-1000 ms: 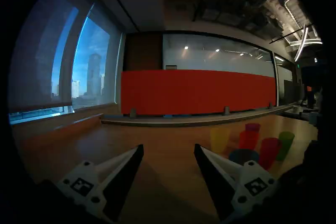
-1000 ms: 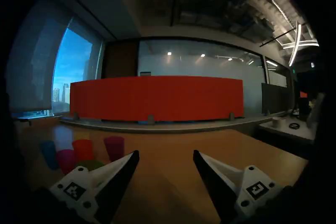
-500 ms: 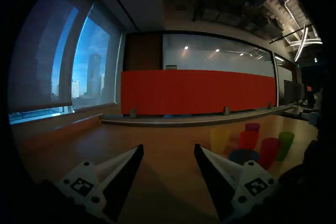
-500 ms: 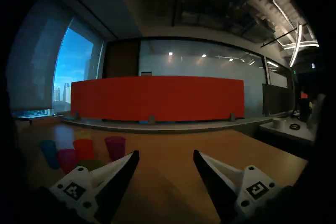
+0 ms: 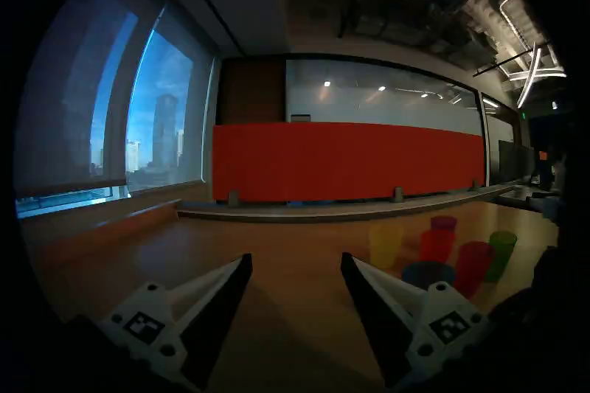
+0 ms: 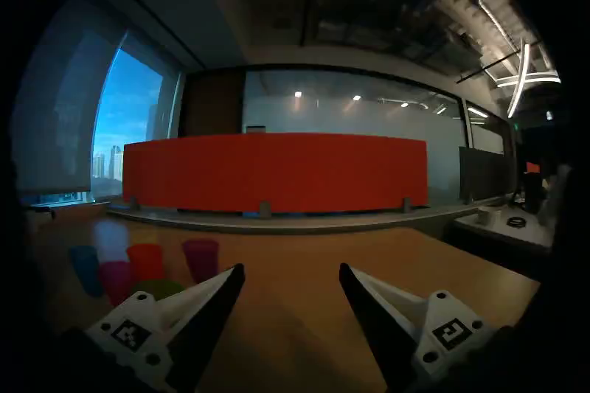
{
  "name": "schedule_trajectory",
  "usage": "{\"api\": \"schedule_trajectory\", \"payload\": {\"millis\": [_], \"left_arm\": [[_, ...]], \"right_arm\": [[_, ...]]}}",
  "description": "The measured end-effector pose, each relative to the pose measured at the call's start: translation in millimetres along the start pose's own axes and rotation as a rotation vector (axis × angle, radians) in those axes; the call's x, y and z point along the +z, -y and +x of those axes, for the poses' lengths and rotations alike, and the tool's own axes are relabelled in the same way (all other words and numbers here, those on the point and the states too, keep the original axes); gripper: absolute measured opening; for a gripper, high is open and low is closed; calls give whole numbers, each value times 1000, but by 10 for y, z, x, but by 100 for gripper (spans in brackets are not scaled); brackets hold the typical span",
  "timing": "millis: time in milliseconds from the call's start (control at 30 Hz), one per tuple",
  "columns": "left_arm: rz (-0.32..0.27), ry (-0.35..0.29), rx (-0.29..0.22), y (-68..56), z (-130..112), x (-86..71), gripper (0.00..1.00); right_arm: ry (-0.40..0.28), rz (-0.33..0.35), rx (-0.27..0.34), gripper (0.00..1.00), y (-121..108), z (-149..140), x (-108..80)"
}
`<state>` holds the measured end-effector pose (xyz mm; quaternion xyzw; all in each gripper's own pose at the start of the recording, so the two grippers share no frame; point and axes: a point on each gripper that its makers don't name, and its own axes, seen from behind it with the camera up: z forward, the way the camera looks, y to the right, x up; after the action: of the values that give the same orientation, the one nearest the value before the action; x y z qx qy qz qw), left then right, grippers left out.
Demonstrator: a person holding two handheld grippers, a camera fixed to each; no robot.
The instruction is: Pour water
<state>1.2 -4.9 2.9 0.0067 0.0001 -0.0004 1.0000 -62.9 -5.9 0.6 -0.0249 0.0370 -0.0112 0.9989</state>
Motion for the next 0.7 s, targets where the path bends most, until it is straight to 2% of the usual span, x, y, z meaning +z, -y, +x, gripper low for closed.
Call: {"api": "schedule_trajectory", "payload": {"millis": [700], "left_arm": [[0, 0, 0, 3, -2, -3, 89]], "right_arm": [[2, 6, 1, 99, 3, -5, -6]]}}
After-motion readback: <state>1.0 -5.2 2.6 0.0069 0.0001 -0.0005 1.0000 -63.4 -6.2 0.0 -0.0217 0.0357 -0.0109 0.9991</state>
